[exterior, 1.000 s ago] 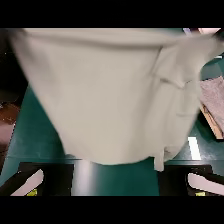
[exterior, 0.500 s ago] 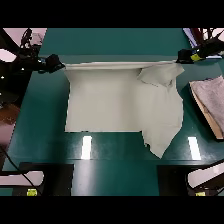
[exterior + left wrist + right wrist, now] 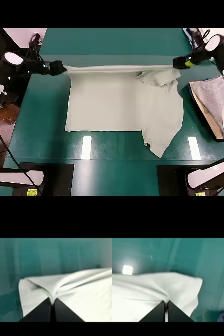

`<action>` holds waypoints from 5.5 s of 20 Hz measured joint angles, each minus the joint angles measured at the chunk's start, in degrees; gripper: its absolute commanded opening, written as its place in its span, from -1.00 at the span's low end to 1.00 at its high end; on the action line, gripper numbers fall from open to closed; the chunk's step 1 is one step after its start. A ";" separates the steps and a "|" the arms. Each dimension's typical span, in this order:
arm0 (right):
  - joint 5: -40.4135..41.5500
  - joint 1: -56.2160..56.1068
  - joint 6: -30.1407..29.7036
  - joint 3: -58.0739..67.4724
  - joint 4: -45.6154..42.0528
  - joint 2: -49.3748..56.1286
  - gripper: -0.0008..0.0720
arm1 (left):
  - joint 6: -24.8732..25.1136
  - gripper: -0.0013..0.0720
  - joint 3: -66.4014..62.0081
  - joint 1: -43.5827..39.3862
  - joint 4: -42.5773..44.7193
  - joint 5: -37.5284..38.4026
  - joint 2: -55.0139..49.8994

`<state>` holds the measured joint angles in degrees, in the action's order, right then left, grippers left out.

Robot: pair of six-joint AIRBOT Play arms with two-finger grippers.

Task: Fold the shirts.

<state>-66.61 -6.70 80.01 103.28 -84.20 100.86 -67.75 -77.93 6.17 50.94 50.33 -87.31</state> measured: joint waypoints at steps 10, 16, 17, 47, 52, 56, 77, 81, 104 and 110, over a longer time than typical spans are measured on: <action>6.60 -1.79 2.84 -20.57 -3.08 -8.68 0.12 | -0.55 -0.82 3.96 0.31 2.62 6.36 -3.02; 2.34 0.70 3.04 -22.47 -1.25 -17.49 0.11 | -2.03 -0.81 3.80 4.83 2.80 16.06 -1.77; 1.70 1.42 3.04 -22.58 0.00 -18.71 0.11 | -2.05 -0.81 3.78 5.35 2.82 17.55 -1.60; -2.82 2.82 2.34 -22.75 8.11 -24.37 0.05 | -2.01 0.68 3.78 7.80 1.99 14.16 -1.01; -7.56 2.82 0.74 -22.73 8.15 -24.37 0.02 | -2.25 0.67 10.60 12.83 4.48 22.03 3.37; -10.58 2.82 -0.24 -22.73 8.17 -24.37 0.02 | -2.38 0.67 27.17 15.34 5.40 22.34 14.47; -15.76 8.96 -1.03 -30.56 8.24 -29.79 -0.14 | -6.62 -0.90 49.07 7.15 5.70 13.49 30.25; -15.10 16.26 -1.16 -45.51 8.85 -36.61 0.38 | -7.02 -0.90 42.60 6.99 4.90 15.15 30.32; -2.25 8.33 -5.57 -72.59 25.59 -40.48 -0.93 | -6.80 -0.90 38.25 6.99 4.37 17.94 30.32; -10.36 7.45 -5.01 -72.59 19.08 -52.17 -0.93 | -5.60 -0.90 36.44 6.99 7.58 23.56 34.60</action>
<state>-76.97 0.75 75.00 30.70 -65.12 48.69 -73.34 -41.50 13.17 58.52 73.89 -52.71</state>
